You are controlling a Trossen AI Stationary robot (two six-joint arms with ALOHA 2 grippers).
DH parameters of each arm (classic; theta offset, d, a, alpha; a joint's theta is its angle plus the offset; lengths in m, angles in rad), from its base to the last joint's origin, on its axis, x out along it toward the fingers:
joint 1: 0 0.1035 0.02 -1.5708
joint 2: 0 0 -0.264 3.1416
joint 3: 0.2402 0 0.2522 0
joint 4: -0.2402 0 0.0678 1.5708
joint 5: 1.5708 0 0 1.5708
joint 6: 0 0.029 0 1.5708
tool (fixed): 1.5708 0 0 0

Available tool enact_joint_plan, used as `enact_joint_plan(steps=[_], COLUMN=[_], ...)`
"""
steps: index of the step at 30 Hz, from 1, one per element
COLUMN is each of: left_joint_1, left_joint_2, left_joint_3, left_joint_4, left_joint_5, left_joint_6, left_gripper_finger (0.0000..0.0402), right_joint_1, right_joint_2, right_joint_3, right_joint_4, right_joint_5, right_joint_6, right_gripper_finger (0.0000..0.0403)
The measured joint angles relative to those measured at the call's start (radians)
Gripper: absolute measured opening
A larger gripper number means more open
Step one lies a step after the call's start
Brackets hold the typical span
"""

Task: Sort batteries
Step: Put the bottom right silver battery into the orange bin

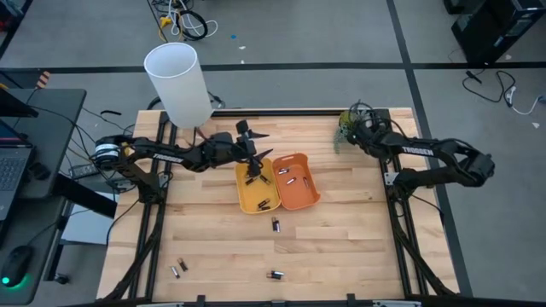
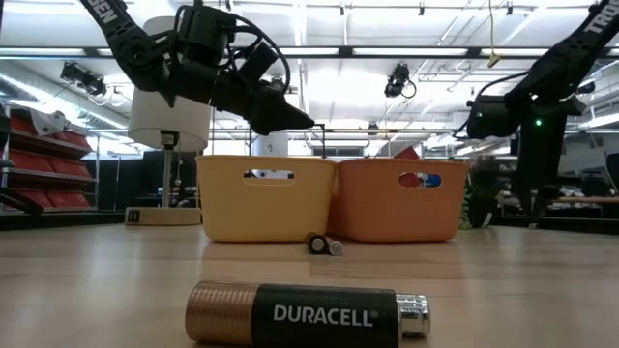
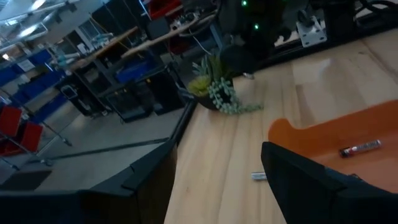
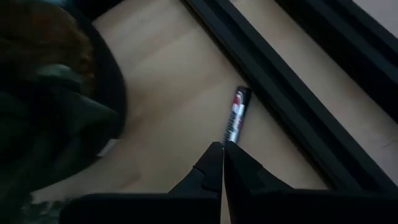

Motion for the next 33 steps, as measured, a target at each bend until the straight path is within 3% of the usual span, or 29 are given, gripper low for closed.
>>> enact_joint_plan(steps=[9,21,33], left_joint_1=[0.000,0.000,0.000], left_joint_2=[0.000,0.000,0.001], left_joint_3=[0.000,0.000,0.000], left_joint_4=[-0.009,-0.044,-0.064], left_joint_5=[0.000,0.000,-0.001], left_joint_6=[-0.011,-0.069,-0.065], left_gripper_finger=[0.0253,0.0253,0.0253], right_joint_1=[0.020,0.017,-0.040], right_joint_2=[0.009,0.010,0.132], right_joint_3=[-0.011,-0.011,-0.007], right_joint_4=[0.024,0.012,0.097], right_joint_5=[-0.049,0.028,0.055], right_joint_6=[0.014,0.152,0.187], right_gripper_finger=[0.0032,0.0110,0.0117])
